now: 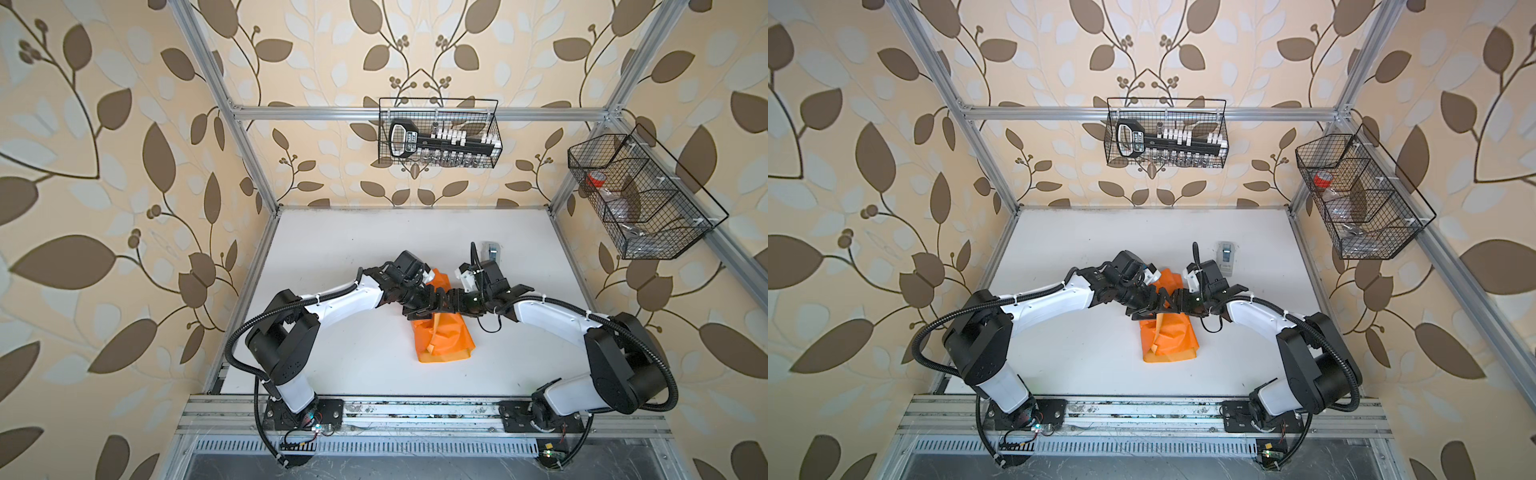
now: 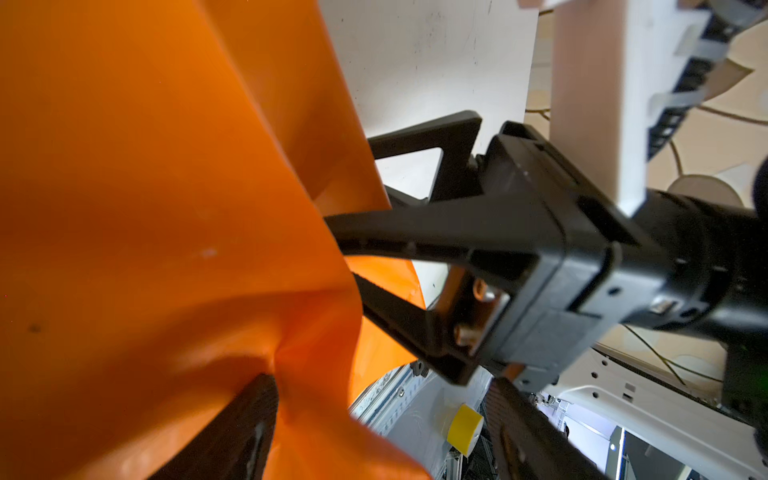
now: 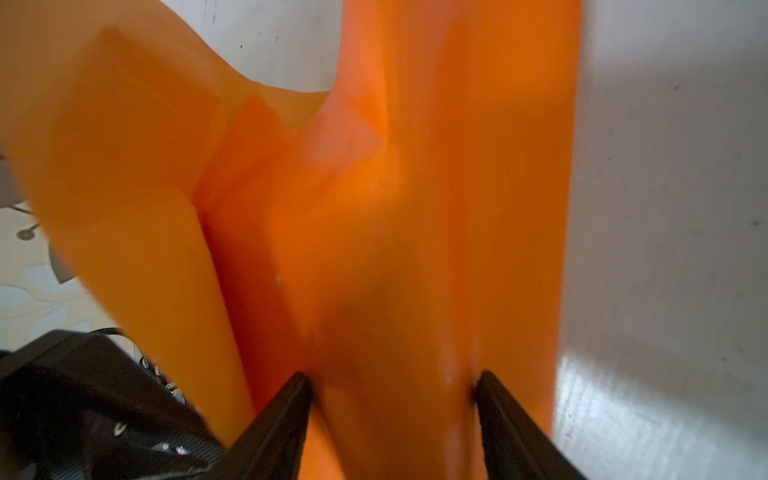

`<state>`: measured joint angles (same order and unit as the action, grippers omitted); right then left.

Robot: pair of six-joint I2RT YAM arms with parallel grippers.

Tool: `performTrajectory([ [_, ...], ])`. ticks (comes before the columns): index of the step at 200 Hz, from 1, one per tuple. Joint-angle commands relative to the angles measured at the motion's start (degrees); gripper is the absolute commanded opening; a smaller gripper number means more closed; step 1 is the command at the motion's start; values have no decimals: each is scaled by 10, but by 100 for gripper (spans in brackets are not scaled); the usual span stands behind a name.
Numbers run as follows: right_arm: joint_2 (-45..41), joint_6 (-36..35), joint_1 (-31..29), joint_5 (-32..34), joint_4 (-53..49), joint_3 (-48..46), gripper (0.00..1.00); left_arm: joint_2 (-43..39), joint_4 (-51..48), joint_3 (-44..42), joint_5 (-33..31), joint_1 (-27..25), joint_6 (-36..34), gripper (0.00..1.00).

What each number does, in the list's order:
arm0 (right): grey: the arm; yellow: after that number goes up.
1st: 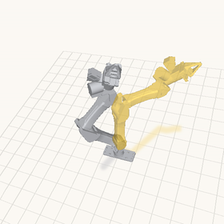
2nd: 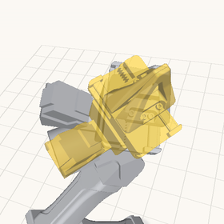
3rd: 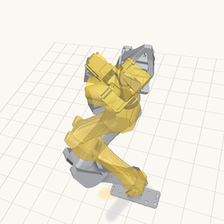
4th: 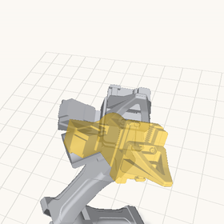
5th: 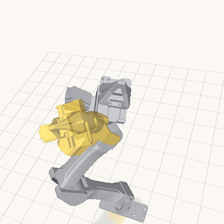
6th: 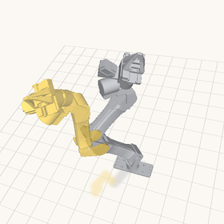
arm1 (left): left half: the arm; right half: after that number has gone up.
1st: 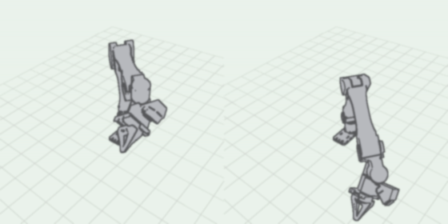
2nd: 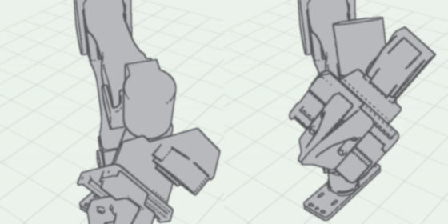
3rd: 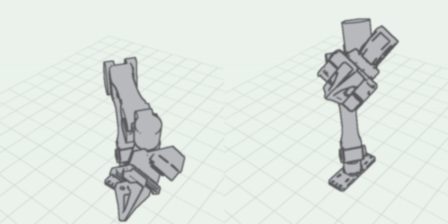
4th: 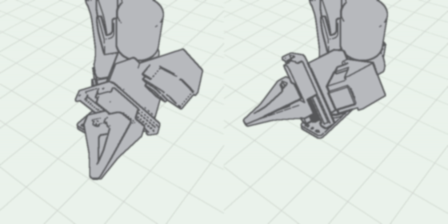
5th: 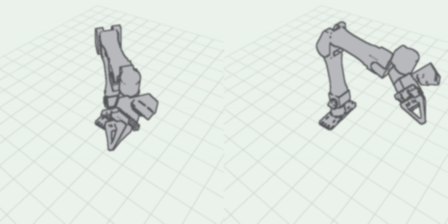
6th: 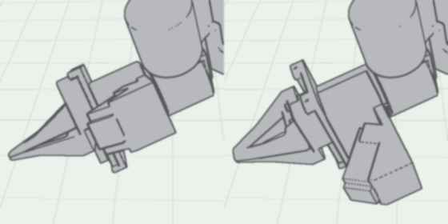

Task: Wrap the gift box in paper

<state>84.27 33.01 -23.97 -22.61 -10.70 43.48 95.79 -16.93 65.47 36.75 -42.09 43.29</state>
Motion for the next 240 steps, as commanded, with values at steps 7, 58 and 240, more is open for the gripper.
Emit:
performTrajectory([
  [7,-20,-1,10,-21,-18,-13,64,-12,24,-1,6,-5,-4,75],
  [58,-65,0,45,-28,-38,-15,67,7,56,-5,26,-6,13,57],
  [240,-17,30,14,-130,28,39,56,5,97,-42,45,-6,32,22],
])
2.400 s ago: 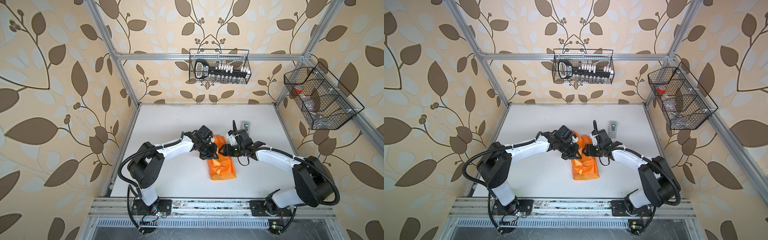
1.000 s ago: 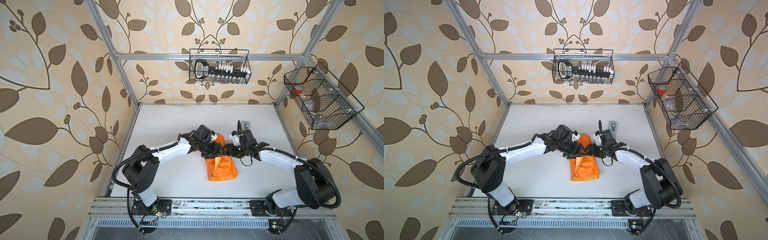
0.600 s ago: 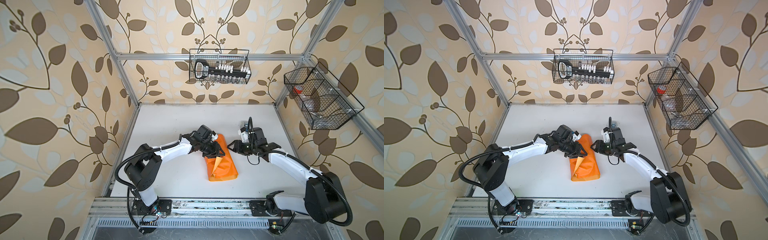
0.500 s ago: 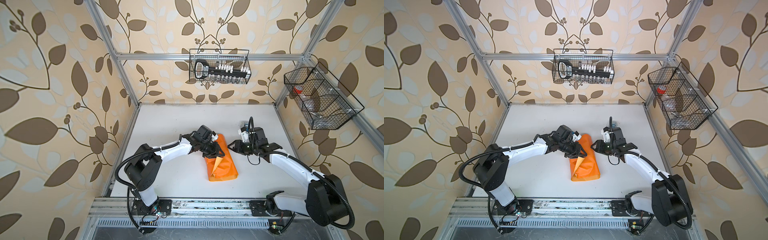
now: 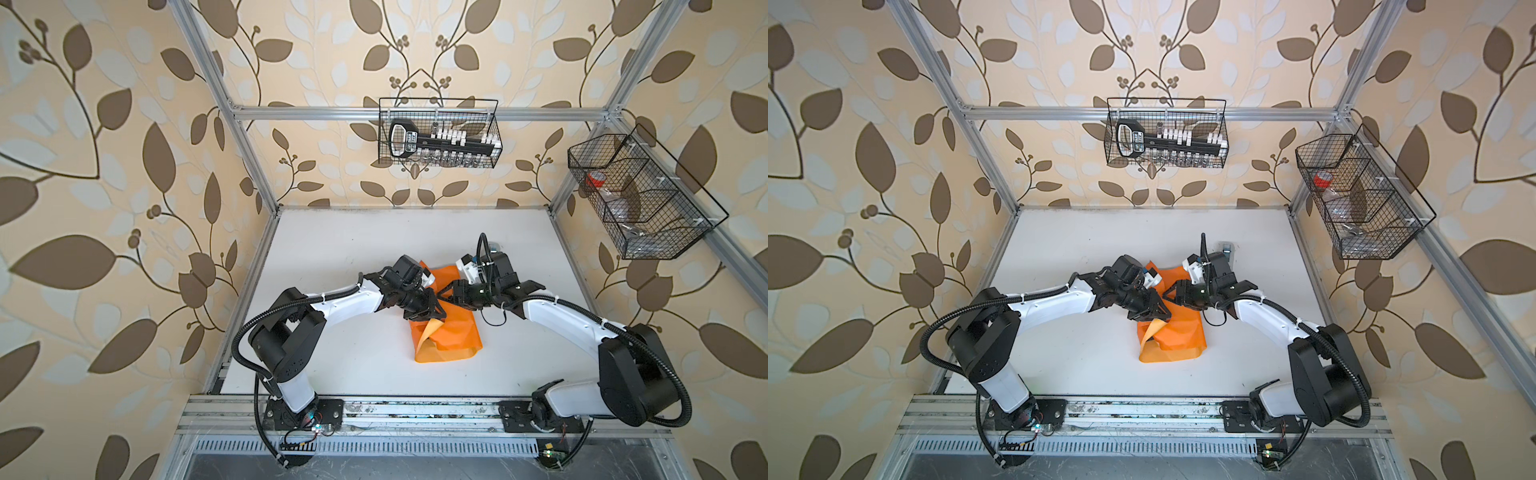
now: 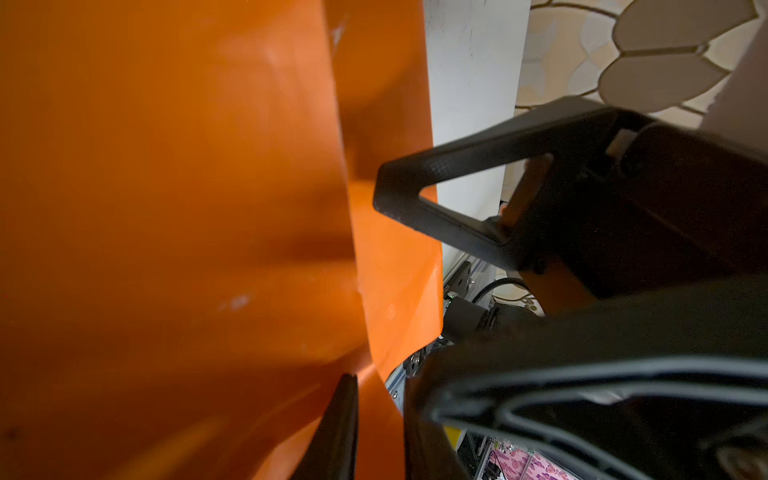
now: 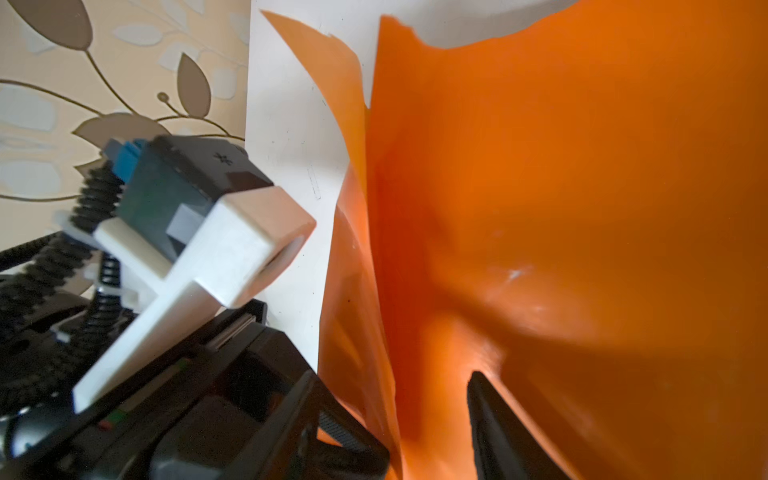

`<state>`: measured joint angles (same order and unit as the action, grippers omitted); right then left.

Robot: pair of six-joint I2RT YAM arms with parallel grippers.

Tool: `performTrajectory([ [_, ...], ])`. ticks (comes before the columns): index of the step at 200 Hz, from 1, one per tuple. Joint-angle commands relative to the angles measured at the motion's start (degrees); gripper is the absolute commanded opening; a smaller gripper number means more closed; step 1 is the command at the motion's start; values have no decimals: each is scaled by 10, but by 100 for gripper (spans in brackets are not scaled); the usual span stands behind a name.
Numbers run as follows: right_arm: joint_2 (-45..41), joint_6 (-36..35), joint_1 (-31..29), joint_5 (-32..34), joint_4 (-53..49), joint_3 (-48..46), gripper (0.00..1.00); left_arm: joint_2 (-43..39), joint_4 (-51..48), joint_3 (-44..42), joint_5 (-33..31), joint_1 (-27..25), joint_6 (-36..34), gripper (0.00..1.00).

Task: Wrap the gift box in paper

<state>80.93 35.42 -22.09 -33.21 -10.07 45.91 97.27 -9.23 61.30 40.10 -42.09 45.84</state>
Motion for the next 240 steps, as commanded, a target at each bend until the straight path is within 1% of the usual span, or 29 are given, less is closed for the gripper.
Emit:
performTrajectory([
  [1,17,6,-5,-24,22,15,55,-11,20,0,11,-6,6,22],
  [51,44,15,-9,-38,49,13,43,-11,23,8,15,-5,4,22],
  [79,58,32,-10,-55,76,13,37,-15,21,7,17,-6,3,22],
  [99,68,36,-10,-64,87,16,28,-18,18,8,17,-6,2,25],
  [105,71,37,-10,-65,89,17,25,-20,16,7,17,-5,2,28],
  [113,74,37,-10,-67,90,19,18,-24,15,7,17,-6,2,34],
  [117,76,36,-10,-68,90,20,13,-25,13,7,17,-6,2,39],
  [125,77,36,-10,-67,88,21,5,-32,1,12,15,-6,0,52],
  [131,77,35,-10,-65,87,21,0,-41,-13,18,11,-5,-4,63],
  [136,75,35,-9,-65,85,21,0,-52,-30,24,4,-6,-8,70],
  [142,73,34,-9,-66,83,21,0,-70,-49,29,-6,-6,-12,75],
  [157,66,28,-5,-65,72,20,0,-121,-114,52,-42,-6,-33,82],
  [165,60,25,-1,-66,66,19,0,-142,-169,72,-76,-6,-51,86],
  [168,57,24,0,-67,64,19,0,-164,-189,79,-91,-6,-58,87],
  [185,41,21,9,-83,64,15,0,-206,-294,102,-187,-5,-94,91],
  [192,34,20,11,-90,69,14,0,-219,-321,98,-222,-6,-102,91],
  [198,27,19,13,-92,70,14,0,-227,-329,86,-238,-6,-106,91],
  [209,22,16,13,-97,67,21,0,-235,-331,58,-240,-5,-108,91],
  [227,24,18,6,-112,70,40,0,-236,-311,14,-198,-6,-104,89],
  [240,30,20,-5,-108,64,60,0,-248,-286,-19,-198,-6,-93,88],
])
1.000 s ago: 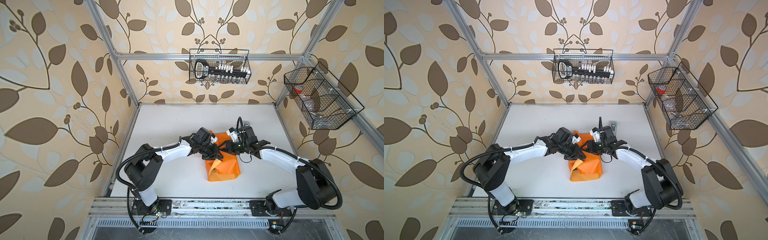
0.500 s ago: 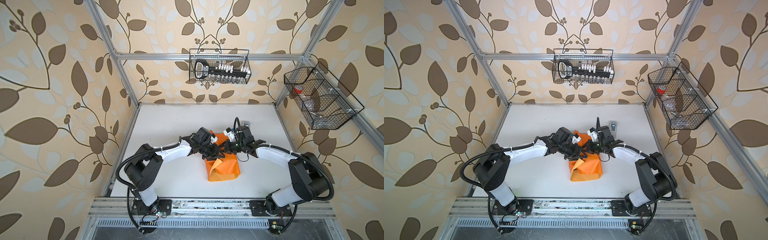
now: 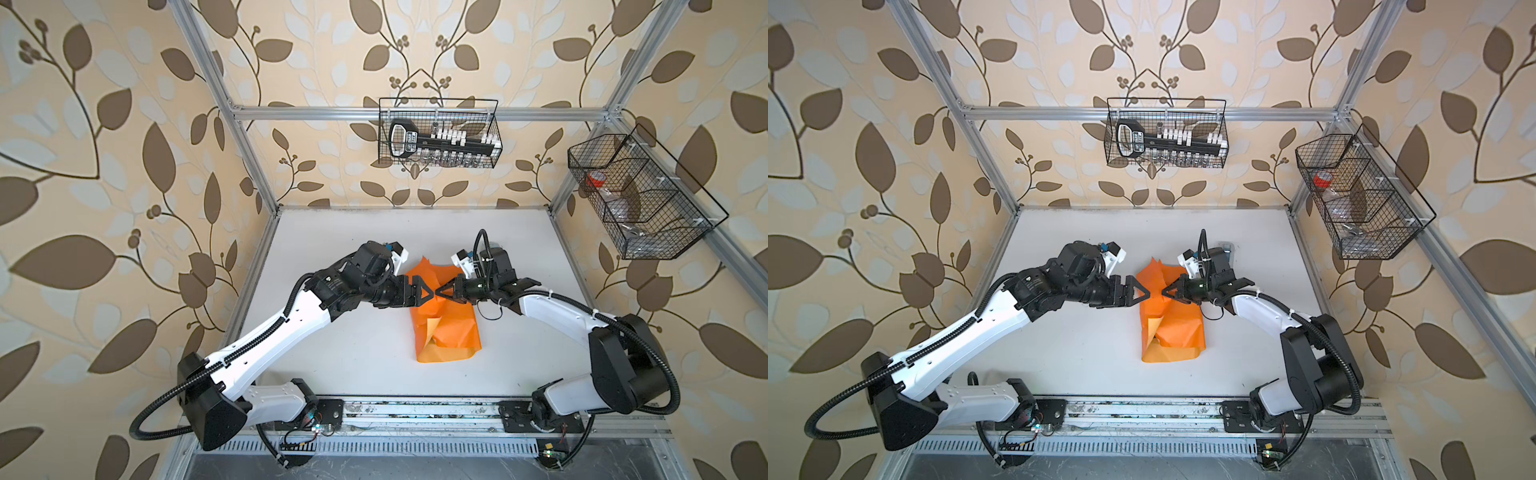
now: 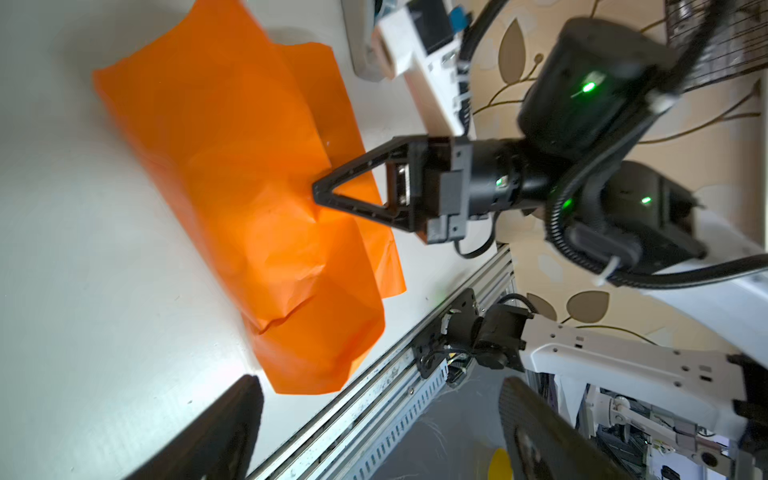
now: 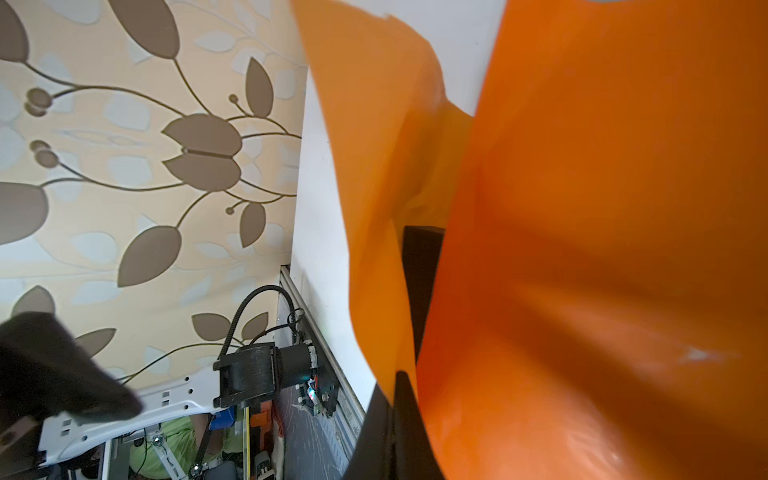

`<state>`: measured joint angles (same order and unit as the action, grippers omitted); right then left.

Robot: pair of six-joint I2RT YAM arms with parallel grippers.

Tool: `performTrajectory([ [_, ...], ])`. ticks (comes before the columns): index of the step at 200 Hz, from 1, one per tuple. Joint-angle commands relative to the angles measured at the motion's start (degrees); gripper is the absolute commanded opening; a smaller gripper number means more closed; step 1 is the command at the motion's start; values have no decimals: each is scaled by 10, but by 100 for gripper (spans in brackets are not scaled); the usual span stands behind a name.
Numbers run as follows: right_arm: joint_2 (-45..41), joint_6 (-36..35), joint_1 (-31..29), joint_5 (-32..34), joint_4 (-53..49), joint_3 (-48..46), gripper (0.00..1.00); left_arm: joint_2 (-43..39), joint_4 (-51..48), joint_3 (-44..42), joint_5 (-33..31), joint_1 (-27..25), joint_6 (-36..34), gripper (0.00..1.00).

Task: Wrap the gift box in paper

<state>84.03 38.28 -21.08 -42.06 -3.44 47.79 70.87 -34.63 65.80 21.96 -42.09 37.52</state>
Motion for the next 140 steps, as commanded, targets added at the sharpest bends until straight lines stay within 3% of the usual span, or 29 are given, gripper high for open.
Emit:
performTrajectory([
  [1,-1,-9,-16,-18,-2,43,0,15,-31,-66,-18,-6,-9,88],
  [29,24,-16,-49,0,-41,93,0,-28,30,-99,-33,-6,-2,99],
  [61,49,-12,-76,16,-54,124,0,-38,40,-92,-39,23,-25,99],
  [97,77,-9,-96,34,-69,158,0,-7,62,-81,34,75,-71,99],
  [140,93,-11,-103,56,-100,193,0,69,-4,-16,41,75,-124,99],
])
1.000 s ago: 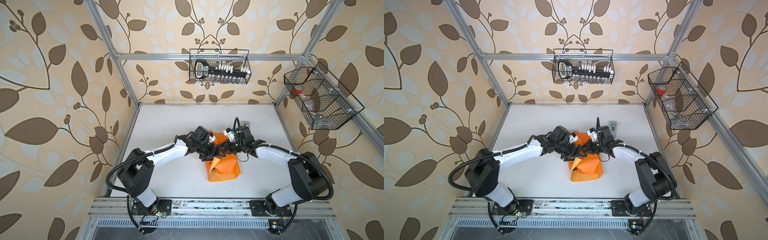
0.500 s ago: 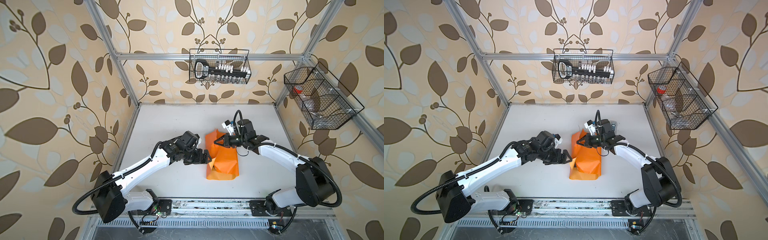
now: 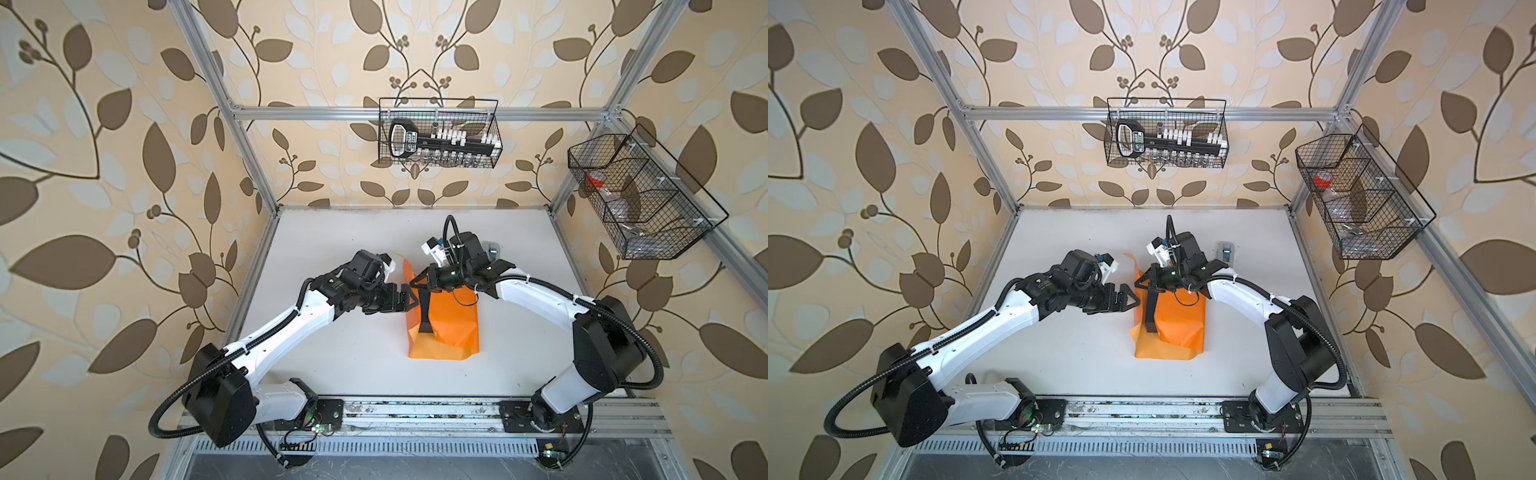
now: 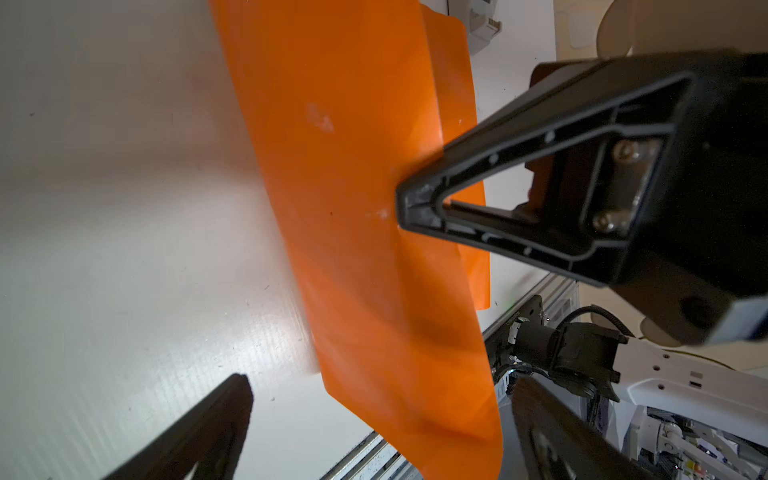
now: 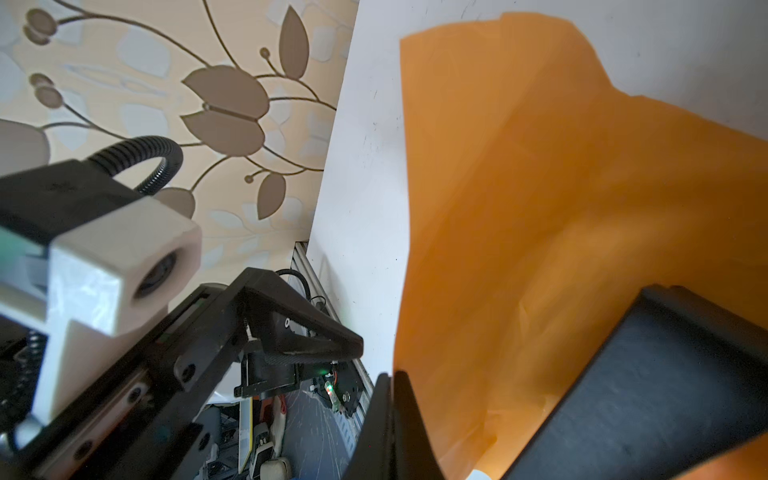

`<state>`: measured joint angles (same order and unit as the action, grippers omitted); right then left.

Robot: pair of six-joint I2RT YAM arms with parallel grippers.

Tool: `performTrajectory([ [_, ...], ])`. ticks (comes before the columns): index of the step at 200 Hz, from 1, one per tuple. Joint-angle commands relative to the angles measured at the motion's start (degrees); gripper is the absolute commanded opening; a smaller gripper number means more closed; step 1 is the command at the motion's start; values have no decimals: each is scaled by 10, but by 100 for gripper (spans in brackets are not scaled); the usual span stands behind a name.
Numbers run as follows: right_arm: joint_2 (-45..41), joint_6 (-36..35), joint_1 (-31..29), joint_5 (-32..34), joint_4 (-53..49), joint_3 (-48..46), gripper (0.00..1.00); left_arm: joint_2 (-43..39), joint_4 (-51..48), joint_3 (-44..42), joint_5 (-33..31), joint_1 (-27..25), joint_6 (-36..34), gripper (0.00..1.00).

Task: Wrap the gift box in paper

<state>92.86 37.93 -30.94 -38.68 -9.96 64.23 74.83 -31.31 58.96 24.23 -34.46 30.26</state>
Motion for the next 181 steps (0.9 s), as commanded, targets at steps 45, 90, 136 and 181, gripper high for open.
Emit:
performTrajectory([
  [45,-2,-3,-4,46,-51,34,0,72,-120,135,-58,-18,-63,86],
  [90,-3,21,-12,78,-53,36,0,109,-171,182,-137,-55,-24,73],
  [136,-2,41,-15,82,-37,34,0,125,-188,211,-193,-100,1,64],
  [181,0,47,-17,82,-34,34,0,147,-213,234,-240,-130,4,43],
])
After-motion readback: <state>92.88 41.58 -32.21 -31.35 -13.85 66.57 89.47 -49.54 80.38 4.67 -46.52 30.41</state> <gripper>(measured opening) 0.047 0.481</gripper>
